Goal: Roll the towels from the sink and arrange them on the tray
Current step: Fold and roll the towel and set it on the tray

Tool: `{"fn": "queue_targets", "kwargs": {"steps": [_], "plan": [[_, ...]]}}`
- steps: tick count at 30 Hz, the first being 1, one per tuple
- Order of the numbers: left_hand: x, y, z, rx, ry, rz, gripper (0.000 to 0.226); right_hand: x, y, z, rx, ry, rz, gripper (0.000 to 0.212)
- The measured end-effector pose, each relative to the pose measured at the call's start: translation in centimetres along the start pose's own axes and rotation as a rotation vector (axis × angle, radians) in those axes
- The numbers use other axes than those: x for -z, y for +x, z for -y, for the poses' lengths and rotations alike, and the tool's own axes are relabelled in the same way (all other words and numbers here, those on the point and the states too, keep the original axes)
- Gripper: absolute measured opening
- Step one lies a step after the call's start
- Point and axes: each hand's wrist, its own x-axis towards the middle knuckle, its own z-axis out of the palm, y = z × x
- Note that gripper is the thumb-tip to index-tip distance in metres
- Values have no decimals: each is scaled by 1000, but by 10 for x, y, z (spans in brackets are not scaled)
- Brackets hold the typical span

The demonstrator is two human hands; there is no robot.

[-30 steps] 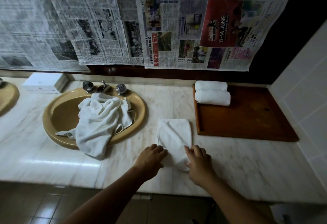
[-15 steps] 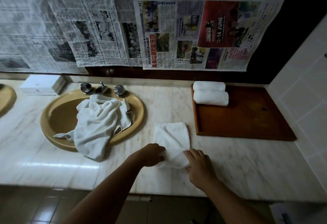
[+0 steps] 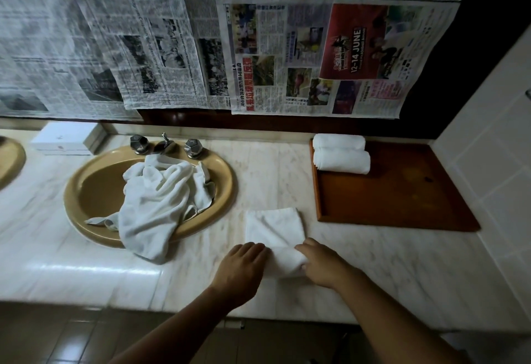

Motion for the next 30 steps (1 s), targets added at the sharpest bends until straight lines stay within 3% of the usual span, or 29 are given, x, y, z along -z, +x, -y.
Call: {"fn": "queue_targets", "kwargs": {"steps": [2, 6, 11, 13, 15, 17, 19, 22, 26, 30], "plan": [[-3, -6, 1, 5, -3, -20, 47, 4, 1, 1, -8, 19, 9, 37], [-6, -3, 5, 77, -21, 54, 66, 6, -4, 4, -51, 104, 16, 53], [-5, 14, 12, 191, -171, 172, 60, 7, -3, -2, -125, 300, -43, 41], [-6, 18, 15, 235, -199, 181, 54, 3, -4, 1, -141, 357, -150, 50], [-7, 23, 15, 284, -193, 205, 51, -4, -11, 3, -52, 183, -355, 55], [-7, 27, 15, 332, -177, 239, 49, -16, -16, 3, 147, -50, -448, 50], [-5, 32, 15, 388, -176, 258, 61, -25, -19, 2, 208, -138, -411, 55], [-3, 38, 18, 458, -174, 301, 77, -33, -11, 1, 128, -184, -316, 68], [-2, 45, 20, 487, -173, 410, 48, -25, -4, 1, 99, -358, -235, 88], [1, 34, 19, 360, -77, 160, 50, -16, 1, 9, 93, -421, -220, 90]]}}
